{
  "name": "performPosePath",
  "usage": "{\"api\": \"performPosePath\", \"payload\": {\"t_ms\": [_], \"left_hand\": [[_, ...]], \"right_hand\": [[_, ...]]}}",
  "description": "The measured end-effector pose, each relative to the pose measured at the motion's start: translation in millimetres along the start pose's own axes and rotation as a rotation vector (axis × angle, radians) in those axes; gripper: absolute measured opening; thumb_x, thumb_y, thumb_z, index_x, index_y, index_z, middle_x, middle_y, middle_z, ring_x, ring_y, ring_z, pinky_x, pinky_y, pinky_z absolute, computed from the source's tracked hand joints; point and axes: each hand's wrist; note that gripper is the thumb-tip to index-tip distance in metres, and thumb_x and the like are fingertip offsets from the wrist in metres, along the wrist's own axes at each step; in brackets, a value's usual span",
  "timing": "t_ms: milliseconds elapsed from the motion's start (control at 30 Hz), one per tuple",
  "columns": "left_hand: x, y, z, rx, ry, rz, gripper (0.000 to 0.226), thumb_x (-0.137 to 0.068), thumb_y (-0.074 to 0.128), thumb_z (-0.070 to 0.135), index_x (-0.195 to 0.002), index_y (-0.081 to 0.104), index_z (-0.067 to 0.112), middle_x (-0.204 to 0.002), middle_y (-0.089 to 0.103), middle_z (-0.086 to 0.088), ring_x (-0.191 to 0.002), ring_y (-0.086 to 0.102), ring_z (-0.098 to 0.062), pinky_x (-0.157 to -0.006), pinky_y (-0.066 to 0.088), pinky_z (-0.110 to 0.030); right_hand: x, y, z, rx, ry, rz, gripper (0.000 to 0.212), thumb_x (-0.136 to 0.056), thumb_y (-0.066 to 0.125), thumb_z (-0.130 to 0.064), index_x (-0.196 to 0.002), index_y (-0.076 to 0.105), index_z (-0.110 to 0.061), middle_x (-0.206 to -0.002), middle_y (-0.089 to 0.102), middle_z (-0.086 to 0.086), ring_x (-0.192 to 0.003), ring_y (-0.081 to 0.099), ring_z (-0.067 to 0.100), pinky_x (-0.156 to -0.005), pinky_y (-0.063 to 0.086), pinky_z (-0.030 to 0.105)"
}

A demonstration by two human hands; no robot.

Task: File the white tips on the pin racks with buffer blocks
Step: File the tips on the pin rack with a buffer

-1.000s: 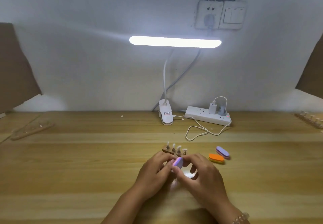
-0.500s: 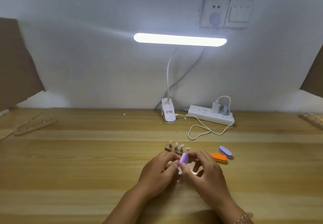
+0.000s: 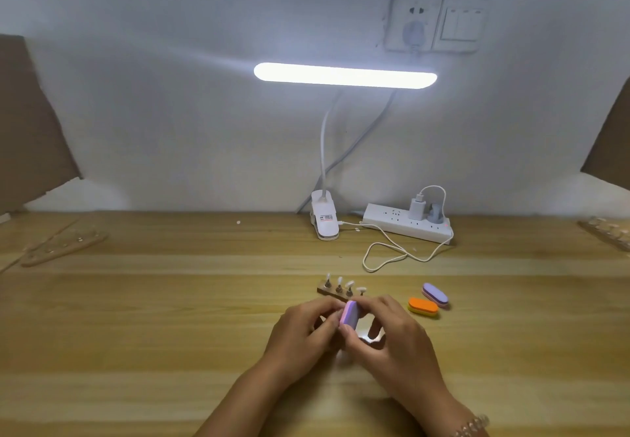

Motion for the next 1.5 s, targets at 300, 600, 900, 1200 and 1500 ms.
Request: {"api": "performPosePath", "payload": {"t_ms": [300, 600, 900, 1200, 1500], "left_hand": [[-1.6, -0.5, -0.9, 0.137, -0.003, 0.084, 0.015, -0.1, 0.057, 0.013, -0.094, 0.069, 0.018, -0.095, 0.073, 0.009, -0.062, 0.061, 0.003, -0.059, 0.046, -0.015], [-2.0, 0.9, -2.7, 0.076, -0.026, 0.057, 0.016, -0.097, 0.061, 0.018, -0.092, 0.072, 0.029, -0.084, 0.072, 0.014, -0.061, 0.062, -0.004, -0.064, 0.049, -0.03], [-2.4, 2.4, -2.5, 0.094, -0.019, 0.042, 0.017, -0.093, 0.058, 0.024, -0.093, 0.072, 0.033, -0.087, 0.073, 0.012, -0.059, 0.064, -0.006, -0.066, 0.052, -0.034], [-2.2, 2.3, -5.8, 0.104, 0.004, 0.047, 0.022, -0.094, 0.058, 0.015, -0.097, 0.075, 0.029, -0.082, 0.074, 0.007, -0.054, 0.061, -0.005, -0.06, 0.049, -0.027], [-0.9, 2.4, -6.2, 0.107, 0.021, 0.054, 0.023, -0.094, 0.061, 0.011, -0.1, 0.078, 0.025, -0.085, 0.075, 0.011, -0.053, 0.059, 0.0, -0.059, 0.048, -0.024]], "right_hand": [[4.6, 1.5, 1.7, 0.268, 0.036, -0.067, 0.035, -0.071, 0.047, -0.049, -0.101, 0.061, -0.037, -0.094, 0.045, -0.015, -0.086, 0.052, 0.007, -0.058, 0.036, 0.021], [-0.3, 6.5, -3.2, 0.107, -0.034, 0.04, 0.021, -0.086, 0.072, -0.029, -0.102, 0.063, -0.038, -0.1, 0.054, -0.018, -0.084, 0.057, 0.003, -0.059, 0.043, 0.02], [-6.0, 8.9, 4.5, 0.031, -0.006, 0.086, 0.017, -0.083, 0.076, -0.023, -0.087, 0.061, -0.03, -0.088, 0.056, -0.015, -0.072, 0.053, 0.003, -0.061, 0.049, 0.031], [-5.8, 12.1, 6.5, 0.135, -0.089, 0.077, 0.017, -0.081, 0.077, -0.021, -0.083, 0.06, -0.026, -0.082, 0.054, -0.012, -0.069, 0.053, 0.008, -0.056, 0.047, 0.028], [-6.4, 10.1, 7.0, 0.104, -0.097, 0.084, 0.016, -0.086, 0.074, -0.025, -0.08, 0.059, -0.025, -0.08, 0.053, -0.014, -0.072, 0.045, 0.004, -0.058, 0.041, 0.025]]}}
Point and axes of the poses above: each hand's wrist, its own x-axis away from the middle knuckle, its own y-axis out of the palm, z = x × y
